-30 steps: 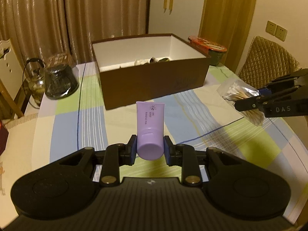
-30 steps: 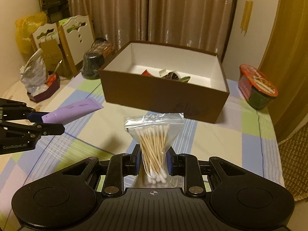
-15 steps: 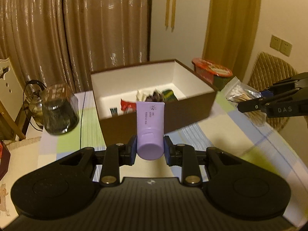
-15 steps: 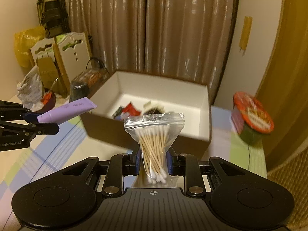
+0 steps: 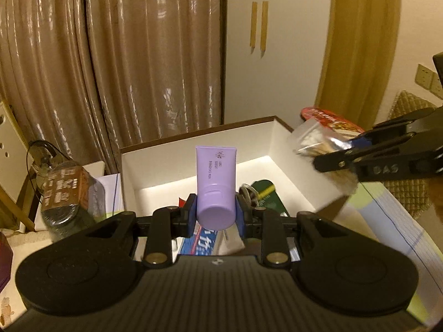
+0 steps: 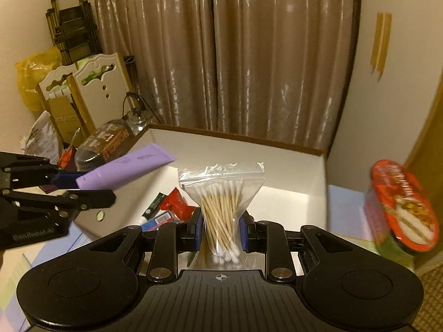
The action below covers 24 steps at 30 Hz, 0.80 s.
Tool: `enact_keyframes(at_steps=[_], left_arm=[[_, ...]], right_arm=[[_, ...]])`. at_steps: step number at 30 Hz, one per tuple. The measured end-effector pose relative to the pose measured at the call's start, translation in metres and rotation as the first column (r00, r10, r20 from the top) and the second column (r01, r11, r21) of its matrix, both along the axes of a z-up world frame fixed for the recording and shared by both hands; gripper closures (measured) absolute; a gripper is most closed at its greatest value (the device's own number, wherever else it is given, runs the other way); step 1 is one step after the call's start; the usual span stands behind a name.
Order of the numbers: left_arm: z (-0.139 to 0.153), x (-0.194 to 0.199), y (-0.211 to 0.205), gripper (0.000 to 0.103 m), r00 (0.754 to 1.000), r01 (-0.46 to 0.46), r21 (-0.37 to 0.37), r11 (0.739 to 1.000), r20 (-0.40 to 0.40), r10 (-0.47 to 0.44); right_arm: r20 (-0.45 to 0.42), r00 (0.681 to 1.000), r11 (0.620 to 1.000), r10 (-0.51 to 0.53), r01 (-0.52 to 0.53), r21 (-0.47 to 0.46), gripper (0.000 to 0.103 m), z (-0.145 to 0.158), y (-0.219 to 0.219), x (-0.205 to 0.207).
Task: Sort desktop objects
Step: 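Carry the lavender tube and cotton swab bag with both grippers over the brown box, then open the left gripper to drop the lavender tube while the right gripper releases the swab bag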
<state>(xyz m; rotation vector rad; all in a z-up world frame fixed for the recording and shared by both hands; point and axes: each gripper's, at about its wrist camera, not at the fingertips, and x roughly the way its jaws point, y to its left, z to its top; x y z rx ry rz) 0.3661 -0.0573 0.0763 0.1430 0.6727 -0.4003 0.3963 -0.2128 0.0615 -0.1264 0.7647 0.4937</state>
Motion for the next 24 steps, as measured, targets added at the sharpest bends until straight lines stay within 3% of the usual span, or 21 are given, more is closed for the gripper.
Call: enact_keyframes(at_steps=[9,24], left_arm=[[-0.045,0.057,-0.012,0.080,0.998,-0.020,0.053,0.998,-0.062,0.023],[-0.077,0.086,-0.019,0.080,0.995,-0.005,0.099,0.995,-0.094,0.014]], right_arm=[[-0.097,0.995,0.999,-0.029,0.031,0.020,0.078,-0.045,0.006,0.050],[-0.127,0.990,0.998,-0.054,0.056,0.016,0.078,-0.064,0.005,0.065]])
